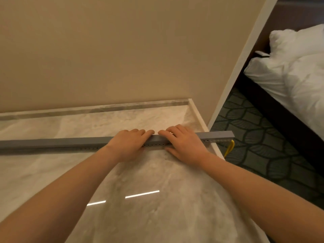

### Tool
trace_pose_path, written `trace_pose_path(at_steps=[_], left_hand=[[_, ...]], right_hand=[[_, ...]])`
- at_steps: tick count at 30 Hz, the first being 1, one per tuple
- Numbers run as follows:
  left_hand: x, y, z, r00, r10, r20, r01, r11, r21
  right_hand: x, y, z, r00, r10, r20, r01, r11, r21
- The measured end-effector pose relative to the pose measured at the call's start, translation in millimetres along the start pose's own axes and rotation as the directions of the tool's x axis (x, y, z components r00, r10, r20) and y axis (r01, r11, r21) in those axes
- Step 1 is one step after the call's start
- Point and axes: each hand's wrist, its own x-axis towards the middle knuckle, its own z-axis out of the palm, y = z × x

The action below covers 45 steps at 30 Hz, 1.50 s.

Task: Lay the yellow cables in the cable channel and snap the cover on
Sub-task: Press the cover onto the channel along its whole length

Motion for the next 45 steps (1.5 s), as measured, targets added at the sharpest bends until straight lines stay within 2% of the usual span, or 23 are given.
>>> trace_pose_path(at_steps=[9, 16, 21, 26, 34, 39, 42, 45], left_hand=[[-33, -69, 13, 0.998, 0.055, 0.027, -0.056, 0.997, 0.043], [-30, -104, 12, 1.0, 0.005, -0.007, -0.005, 0.996, 0.093], [-17, -117, 4, 0.994, -0.037, -0.104, 0.048, 0.994, 0.1], [-1, -126, -9, 0.973, -0.072, -0.219, 0.114, 0.975, 0.189], [21, -133, 3, 0.948, -0.195, -0.253, 0.262, 0.927, 0.267], [26, -129, 7, 0.931, -0.286, -0.226, 0.338, 0.909, 0.244], [27, -123, 7, 0.892, -0.409, -0.191, 0.44, 0.882, 0.171], [27, -114, 9, 0.817, -0.553, -0.163, 0.571, 0.814, 0.104]], right_hand=[[29, -13, 26, 0.979, -0.124, -0.159, 0.111, 0.99, -0.089], [71, -10, 39, 0.952, -0.18, -0.249, 0.15, 0.979, -0.135], [101, 12, 50, 0.92, -0.238, -0.311, 0.199, 0.968, -0.152], [134, 33, 48, 0.895, -0.28, -0.347, 0.223, 0.955, -0.195], [166, 56, 57, 0.862, -0.39, -0.324, 0.314, 0.912, -0.263], [167, 60, 72, 0.825, -0.393, -0.406, 0.304, 0.914, -0.267], [167, 58, 77, 0.834, -0.355, -0.423, 0.255, 0.927, -0.276], [167, 51, 75, 0.876, -0.27, -0.4, 0.208, 0.959, -0.191]])
